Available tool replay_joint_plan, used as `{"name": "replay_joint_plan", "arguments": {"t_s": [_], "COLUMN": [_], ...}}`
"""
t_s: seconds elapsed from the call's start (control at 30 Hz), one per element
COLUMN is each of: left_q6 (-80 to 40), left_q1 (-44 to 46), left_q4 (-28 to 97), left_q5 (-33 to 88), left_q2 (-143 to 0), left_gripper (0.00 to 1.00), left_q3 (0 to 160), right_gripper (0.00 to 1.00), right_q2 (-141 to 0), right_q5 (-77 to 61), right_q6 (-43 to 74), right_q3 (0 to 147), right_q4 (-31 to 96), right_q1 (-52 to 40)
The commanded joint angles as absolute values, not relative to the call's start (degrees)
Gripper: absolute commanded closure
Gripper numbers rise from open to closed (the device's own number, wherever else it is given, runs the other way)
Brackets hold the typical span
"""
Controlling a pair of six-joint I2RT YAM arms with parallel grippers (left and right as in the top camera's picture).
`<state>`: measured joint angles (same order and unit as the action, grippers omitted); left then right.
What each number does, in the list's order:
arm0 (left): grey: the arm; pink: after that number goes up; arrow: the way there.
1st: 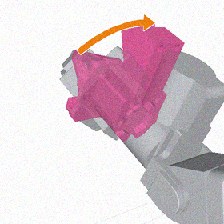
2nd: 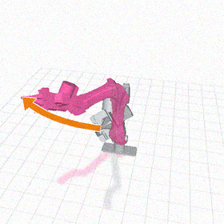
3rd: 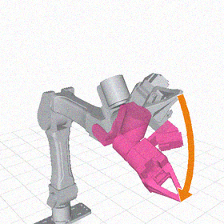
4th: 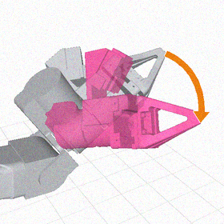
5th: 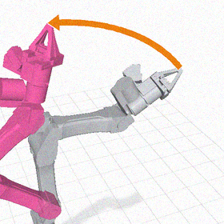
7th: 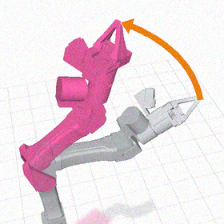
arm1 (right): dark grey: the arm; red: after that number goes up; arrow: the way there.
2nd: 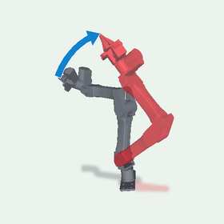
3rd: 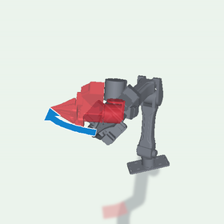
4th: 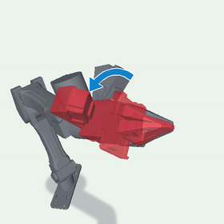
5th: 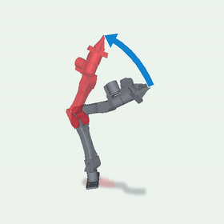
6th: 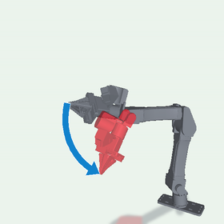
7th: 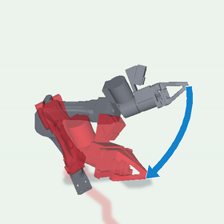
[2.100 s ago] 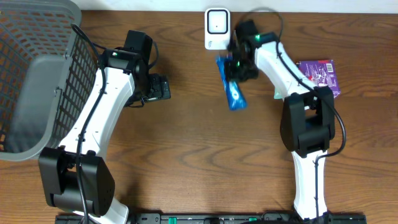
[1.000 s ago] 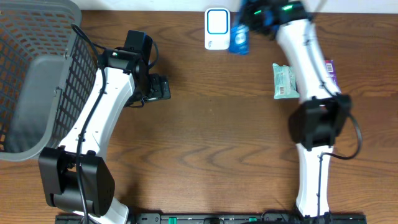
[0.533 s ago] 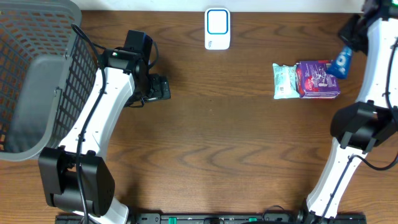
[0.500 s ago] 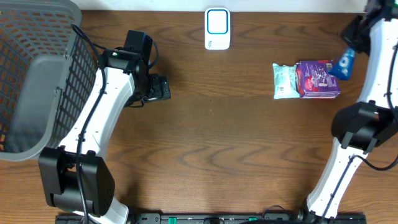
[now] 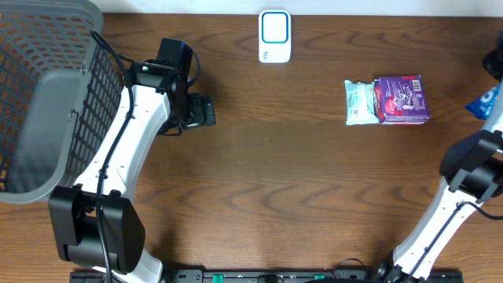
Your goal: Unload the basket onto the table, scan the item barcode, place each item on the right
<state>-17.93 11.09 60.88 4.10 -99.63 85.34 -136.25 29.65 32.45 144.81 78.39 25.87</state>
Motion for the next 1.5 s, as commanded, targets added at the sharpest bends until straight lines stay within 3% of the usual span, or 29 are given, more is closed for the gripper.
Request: {"name": "replay_joint_plan", "arguments": {"t_s": [0.0,0.17,0.27,0.43,0.5,0.63,0.93,1.17,1.3,1.47], "left_q6": [-17.17,-17.17,-17.17,-17.17,-17.17,-17.17,-17.19,-17.19,-17.17,-17.19], "left_q1": [11.05,11.05,11.05,11.05,11.05,11.05,11.05,11.05,11.05,11.05], "left_q4": [61.01,61.04,61.01,61.01,61.01,61.04,61.01,61.01,61.01,61.01], "left_q5": [3.33,3.36,3.33,3.36,3.36,3.36,3.36,3.33,3.36,3.33], "left_q2": [-99.35,-99.35,-99.35,-99.35,-99.35,-99.35,-99.35,-99.35,-99.35,-99.35], "left_gripper": [0.02,0.02,0.02,0.02,0.02,0.02,0.02,0.02,0.02,0.02], "left_q3": [85.21,85.19,85.21,85.21,85.21,85.19,85.19,85.19,85.21,85.19], "right_gripper": [0.99,0.96,0.75,0.14,0.08,0.06,0.08,0.07,0.23,0.26], "right_q2": [-135.24,-135.24,-135.24,-135.24,-135.22,-135.22,-135.24,-135.24,-135.24,-135.24], "right_q5": [32.64,31.4,27.49,26.59,25.63,18.11,-20.73,-24.56,-29.58,-27.92], "right_q6": [32.05,27.53,21.17,20.71,20.69,19.92,8.67,0.1,-8.27,-8.45], "right_q3": [140.99,135.39,132.49,131.63,131.81,132.14,131.94,131.41,131.44,131.44], "right_q4": [74.04,64.31,59.29,59.4,60.77,65.34,73.54,82.72,87.85,88.53], "right_q1": [28.69,31.35,32.49,34.22,34.46,34.13,31.73,26.09,20.71,12.67]}}
